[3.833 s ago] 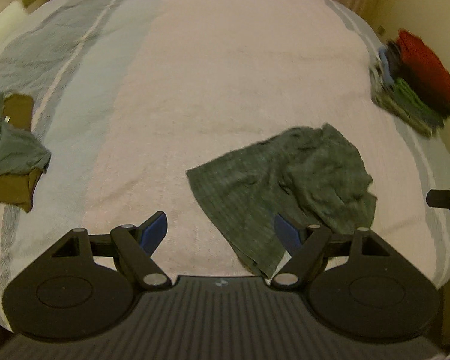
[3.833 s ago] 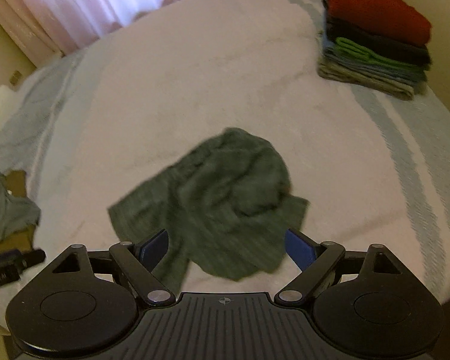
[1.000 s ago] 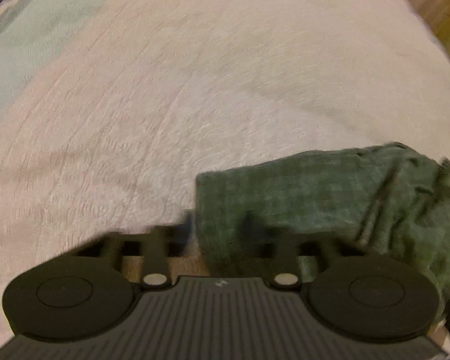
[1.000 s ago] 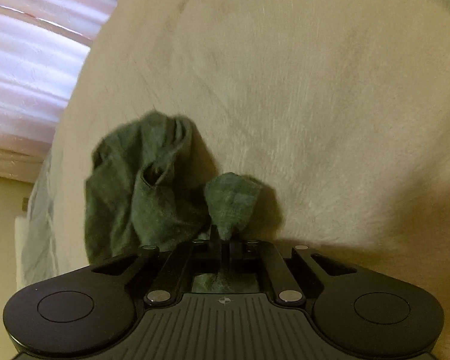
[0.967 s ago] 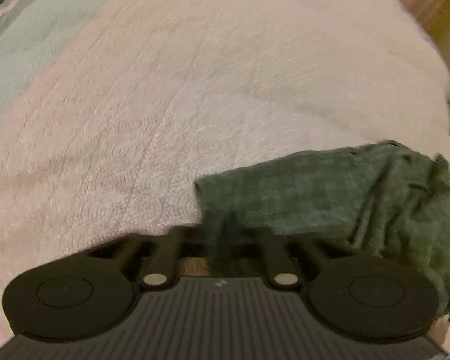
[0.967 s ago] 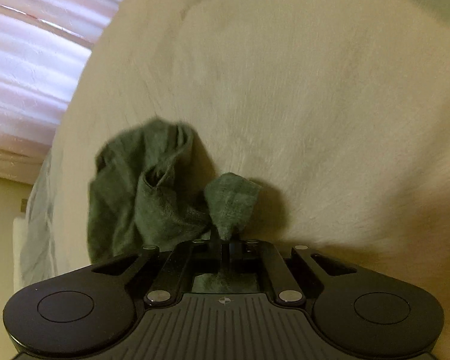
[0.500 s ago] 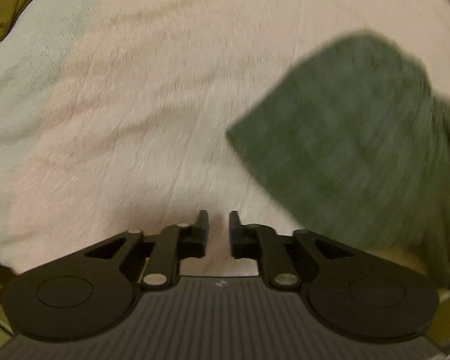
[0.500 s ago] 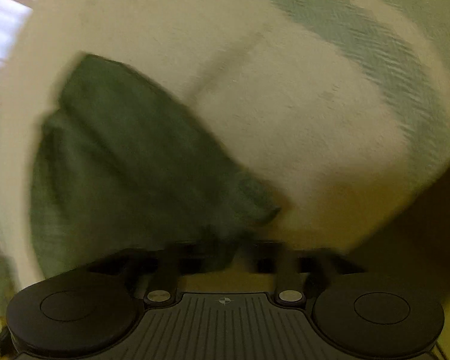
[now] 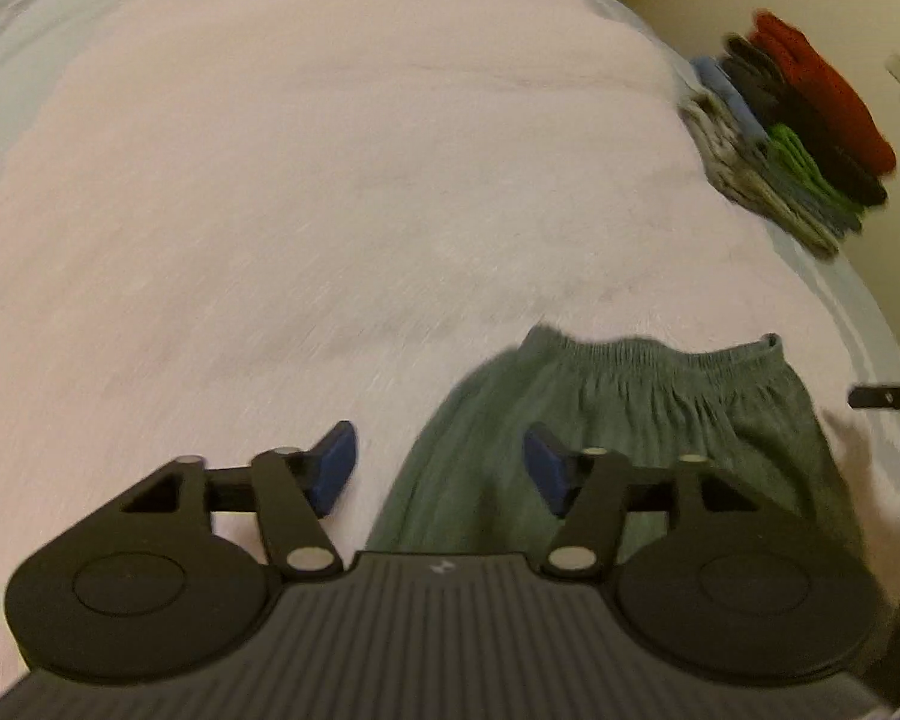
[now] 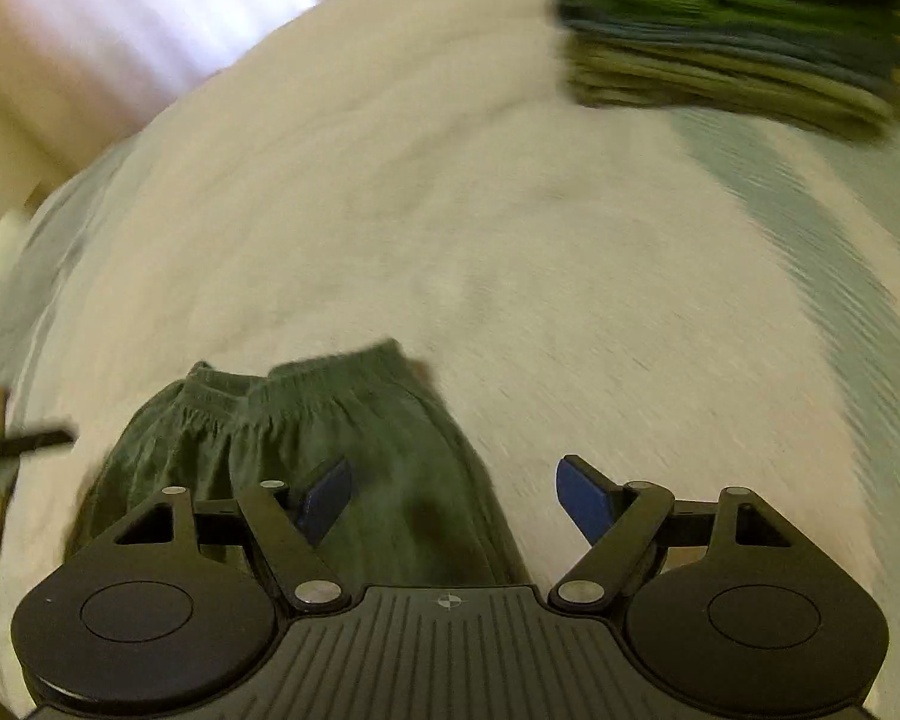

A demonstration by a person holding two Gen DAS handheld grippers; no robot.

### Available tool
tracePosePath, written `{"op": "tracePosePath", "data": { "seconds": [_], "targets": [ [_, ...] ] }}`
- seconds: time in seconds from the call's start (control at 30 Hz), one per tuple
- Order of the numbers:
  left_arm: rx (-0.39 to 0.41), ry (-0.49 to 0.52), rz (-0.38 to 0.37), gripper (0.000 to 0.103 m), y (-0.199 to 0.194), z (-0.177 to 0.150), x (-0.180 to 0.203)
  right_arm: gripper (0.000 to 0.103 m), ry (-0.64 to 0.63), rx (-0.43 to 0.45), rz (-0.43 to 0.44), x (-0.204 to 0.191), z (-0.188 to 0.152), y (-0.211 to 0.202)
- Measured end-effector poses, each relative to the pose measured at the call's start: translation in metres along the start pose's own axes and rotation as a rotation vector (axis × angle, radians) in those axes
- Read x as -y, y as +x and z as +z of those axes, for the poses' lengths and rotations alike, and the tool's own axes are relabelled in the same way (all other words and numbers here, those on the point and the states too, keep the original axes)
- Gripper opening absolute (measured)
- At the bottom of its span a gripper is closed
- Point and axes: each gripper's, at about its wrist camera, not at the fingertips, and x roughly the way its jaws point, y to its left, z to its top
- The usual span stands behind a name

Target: Fold clothes

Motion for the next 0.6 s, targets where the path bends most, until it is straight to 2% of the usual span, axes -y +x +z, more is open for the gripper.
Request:
{"op": "tracePosePath", "data": {
  "seconds": [0.1, 0.13, 0.17, 0.23, 0.27, 0.33, 0.43, 0.5, 0.6],
  "targets": [
    [-0.081, 0.016, -0.027, 0.065, 0.044, 0.007, -0.004, 0.079, -0.005, -0.026, 0.039, 0.004, 0.005, 0.034],
    [-0.09, 0.009, -0.038, 0.053, 0.053, 0.004, -0.005, 0.079, 0.011, -0.032, 0.055, 0.007, 0.007, 0.043],
    [-0.093, -0.002, -0.056, 0.03, 0.06, 0.003, -0.006, 0.078, 0.033, -0.035, 0.078, 0.01, 0.01, 0.052],
    [-0.076, -0.037, -0.1, 0.005, 0.064, -0.001, -0.007, 0.034, 0.088, -0.055, 0.139, 0.013, 0.01, 0.063],
    [-0.056, -0.045, -0.104, 0.005, 0.061, -0.001, -0.007, 0.007, 0.114, -0.075, 0.156, 0.014, 0.011, 0.067],
    [-0.002, -0.06, -0.101, 0.005, 0.05, -0.002, -0.007, 0.005, 0.1, -0.06, 0.163, 0.009, 0.019, 0.063],
    [0.126, -0.094, -0.07, 0.005, 0.014, -0.001, -0.01, 0.005, 0.01, 0.033, 0.135, -0.01, 0.036, 0.045],
    [0.199, -0.108, -0.052, 0.005, -0.008, 0.002, -0.013, 0.004, -0.035, 0.079, 0.107, -0.027, 0.059, 0.054],
    [0.277, -0.071, 0.001, 0.005, -0.02, 0.018, -0.015, 0.004, -0.103, 0.148, 0.065, -0.052, 0.093, 0.069]
  ]
}}
